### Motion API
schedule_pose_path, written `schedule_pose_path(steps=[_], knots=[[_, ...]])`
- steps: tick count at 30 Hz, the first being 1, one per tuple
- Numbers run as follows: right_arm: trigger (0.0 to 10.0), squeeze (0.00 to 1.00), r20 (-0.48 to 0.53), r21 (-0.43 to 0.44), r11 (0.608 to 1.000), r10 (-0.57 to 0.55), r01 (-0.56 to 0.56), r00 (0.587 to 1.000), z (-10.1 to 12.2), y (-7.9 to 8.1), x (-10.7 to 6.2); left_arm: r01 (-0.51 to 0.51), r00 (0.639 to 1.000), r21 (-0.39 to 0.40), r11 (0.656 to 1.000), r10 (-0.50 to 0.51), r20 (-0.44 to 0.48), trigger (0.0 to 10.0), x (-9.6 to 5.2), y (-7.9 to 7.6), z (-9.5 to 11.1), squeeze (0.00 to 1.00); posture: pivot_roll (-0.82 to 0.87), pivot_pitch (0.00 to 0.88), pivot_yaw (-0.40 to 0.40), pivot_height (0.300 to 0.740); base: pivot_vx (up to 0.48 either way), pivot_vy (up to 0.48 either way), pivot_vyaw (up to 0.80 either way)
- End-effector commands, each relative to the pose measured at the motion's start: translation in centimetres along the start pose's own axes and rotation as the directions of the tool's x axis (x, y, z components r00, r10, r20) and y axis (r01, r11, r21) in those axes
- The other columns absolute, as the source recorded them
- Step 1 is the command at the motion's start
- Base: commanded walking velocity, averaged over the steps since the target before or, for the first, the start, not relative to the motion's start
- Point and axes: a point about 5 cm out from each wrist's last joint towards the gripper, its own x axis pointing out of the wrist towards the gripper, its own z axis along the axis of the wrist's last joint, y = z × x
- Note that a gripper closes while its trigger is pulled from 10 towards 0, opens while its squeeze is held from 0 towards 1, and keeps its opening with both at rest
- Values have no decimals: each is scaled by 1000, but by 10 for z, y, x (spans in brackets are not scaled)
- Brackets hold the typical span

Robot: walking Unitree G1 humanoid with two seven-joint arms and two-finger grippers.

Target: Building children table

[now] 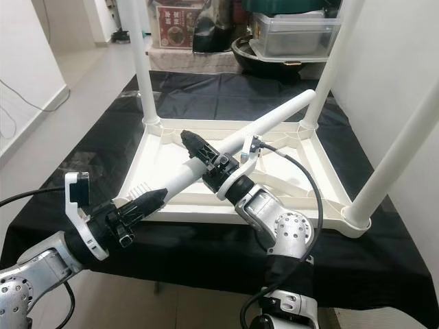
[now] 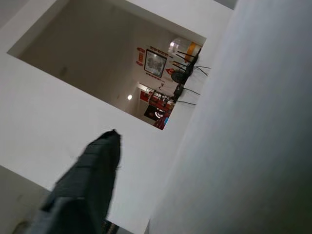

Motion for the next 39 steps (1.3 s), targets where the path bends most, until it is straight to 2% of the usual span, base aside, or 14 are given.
schedule_pose_path(steps=[1, 12, 21, 22, 28, 29, 34, 39], knots=[[0, 0, -27, -6, 1000, 18, -18, 999, -5, 6, 6, 91, 993, -48, 995, -94, -70, 10000, 9, -10, -13, 0, 74, 62, -40, 740, 0, 0, 0], [0, 0, -7, -4, 1000, 5, -5, 1000, -3, 5, 7, 79, 993, -57, 995, -83, -84, 10000, 5, -10, -21, 0, 76, 64, -42, 740, 0, 0, 0], [0, 0, 18, -16, 1000, 7, -7, 1000, 7, 7, 9, -6, 986, -111, 994, -12, -165, 10000, -1, -1, -34, 0, 72, 64, -45, 740, 0, 0, 0], [0, 0, 22, -21, 1000, 12, -12, 1000, 9, 8, 9, -14, 985, -122, 992, -7, -174, 10000, -3, 0, -35, 1000, 70, 64, -46, 740, 0, 0, 0], [0, 0, 44, -43, 999, 27, -25, 999, 18, 12, 11, -34, 980, -107, 994, 12, -199, 10000, -11, 3, -38, 1000, 72, 62, -50, 740, 0, 0, 0], [0, 0, 59, -53, 998, 33, -30, 998, 23, 14, 12, -53, 978, -103, 993, 31, -207, 10000, -14, 5, -39, 0, 71, 60, -50, 740, 0, 0, 0], [0, 0, 96, -85, 995, 51, -43, 994, 37, 20, 14, -86, 973, -102, 991, 62, -222, 10000, -21, 8, -43, 0, 74, 57, -52, 740, 0, 0, 0], [0, 0, 231, -250, 968, 43, 17, 972, 76, 39, 21, -172, 955, -61, 983, 151, -257, 10000, -29, 9, -57, 0, 76, 49, -53, 740, 0, 0, 0]])
